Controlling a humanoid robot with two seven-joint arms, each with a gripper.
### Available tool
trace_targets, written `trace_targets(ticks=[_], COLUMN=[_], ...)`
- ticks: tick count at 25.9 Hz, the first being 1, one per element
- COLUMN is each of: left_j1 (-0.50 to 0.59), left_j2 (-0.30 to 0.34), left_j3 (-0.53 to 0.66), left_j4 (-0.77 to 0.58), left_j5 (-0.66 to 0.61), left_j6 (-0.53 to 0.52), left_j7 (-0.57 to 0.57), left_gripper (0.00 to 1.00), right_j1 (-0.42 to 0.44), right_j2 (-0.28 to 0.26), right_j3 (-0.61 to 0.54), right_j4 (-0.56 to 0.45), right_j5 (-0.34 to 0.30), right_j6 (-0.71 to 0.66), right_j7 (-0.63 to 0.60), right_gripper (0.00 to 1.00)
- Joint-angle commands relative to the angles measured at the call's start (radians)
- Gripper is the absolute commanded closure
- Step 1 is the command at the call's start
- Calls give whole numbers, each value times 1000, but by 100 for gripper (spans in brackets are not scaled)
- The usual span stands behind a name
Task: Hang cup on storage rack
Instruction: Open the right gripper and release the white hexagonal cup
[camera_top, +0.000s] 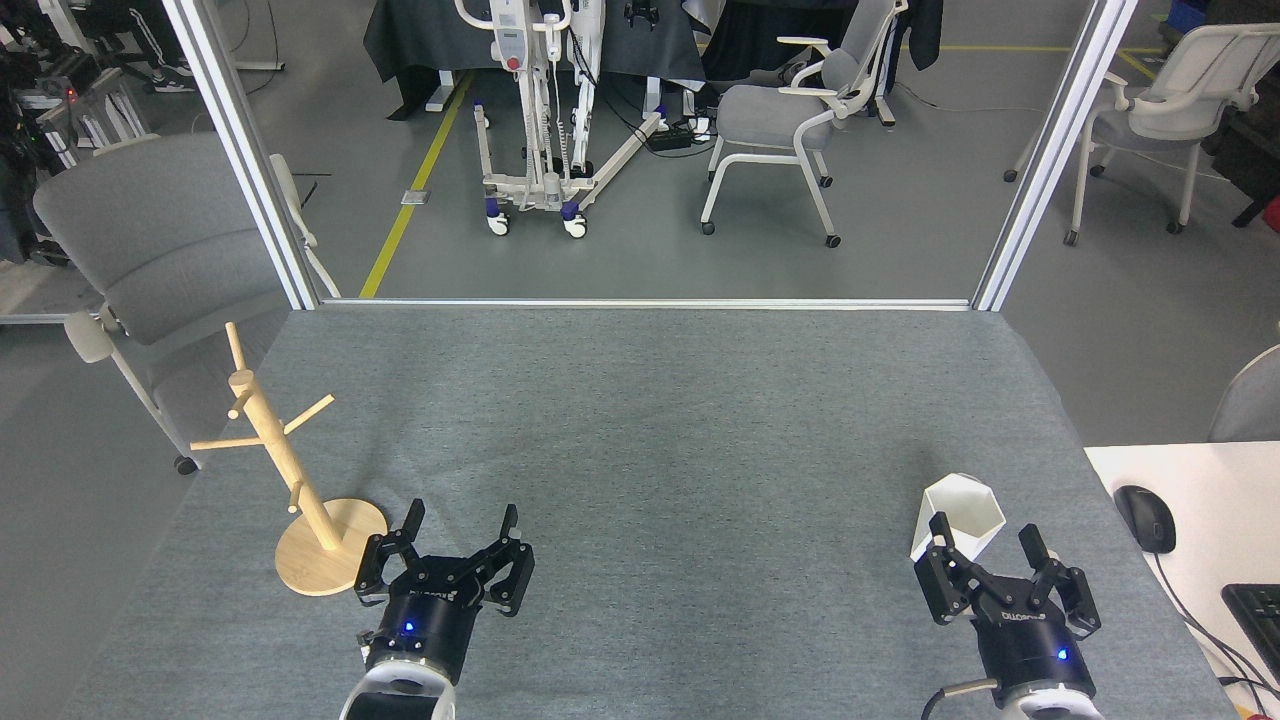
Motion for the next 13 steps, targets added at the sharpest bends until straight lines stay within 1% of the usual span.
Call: trace_targets(ticks=[1, 4, 6, 9, 13], left_j1=[5, 10, 16, 30, 27], left_j2=[0, 5, 3, 2, 2], left_j3=[-1, -1, -1, 2, 2], left_j4=[-3, -4, -12, -26, -29], left_j5=[-5, -8, -6, 3, 6], left_j6=[7, 5, 5, 7, -7], left_j7=[3, 56, 60, 55, -8], left_gripper=[0, 0, 0, 0, 1], right_j1=[1, -4, -7, -5, -2], right_j2=[-6, -6, -1, 2, 8], right_j3=[-2, -30, -39, -39, -47], right_j4=[-1, -3, -1, -6, -17], right_j5=[-3, -6, -6, -6, -6], right_j6=[-5, -5, -7, -8, -4], right_j7=[2, 2, 0, -1, -3], right_gripper=[0, 0, 0, 0, 0])
